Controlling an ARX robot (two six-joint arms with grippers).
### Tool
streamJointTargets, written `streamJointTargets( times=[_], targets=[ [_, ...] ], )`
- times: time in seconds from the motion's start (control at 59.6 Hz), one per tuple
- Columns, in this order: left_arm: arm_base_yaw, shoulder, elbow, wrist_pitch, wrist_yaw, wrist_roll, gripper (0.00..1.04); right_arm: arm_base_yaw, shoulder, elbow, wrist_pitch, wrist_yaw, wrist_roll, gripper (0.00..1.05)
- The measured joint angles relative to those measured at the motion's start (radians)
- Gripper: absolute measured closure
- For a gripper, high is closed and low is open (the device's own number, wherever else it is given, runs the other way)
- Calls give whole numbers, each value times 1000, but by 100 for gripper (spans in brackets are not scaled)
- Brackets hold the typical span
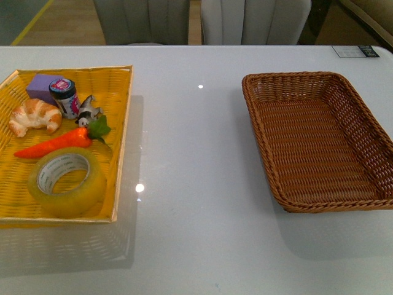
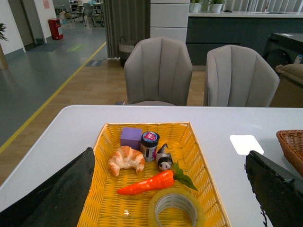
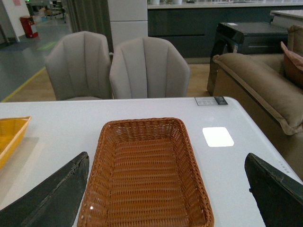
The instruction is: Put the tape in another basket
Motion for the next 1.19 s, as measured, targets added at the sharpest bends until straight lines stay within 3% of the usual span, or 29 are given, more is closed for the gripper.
streamJointTargets(
  times=[0.47, 0.504, 0.554, 0.604, 0.739, 0.974, 1.192],
  targets=[
    [0, 0, 0, 0, 1, 0, 9, 0, 0, 0, 0, 0, 0, 9],
    [17, 26, 17, -51, 56, 4, 9, 0, 0, 0, 0, 0, 0, 9],
    [47, 185, 120, -249, 216, 3, 9, 0, 0, 0, 0, -1, 0, 9],
    [41, 319, 171, -254, 244, 1, 9, 0, 0, 0, 0, -1, 0, 9],
    [16, 637, 278, -43, 225, -6, 9, 0, -1, 0, 0, 0, 0, 9],
    [0, 1268, 436, 399, 96, 30, 9, 0, -1, 0, 0, -1, 0, 9],
    [6, 1769, 606, 528, 37, 47, 9, 0, -1, 0, 0, 0, 0, 9]
  ],
)
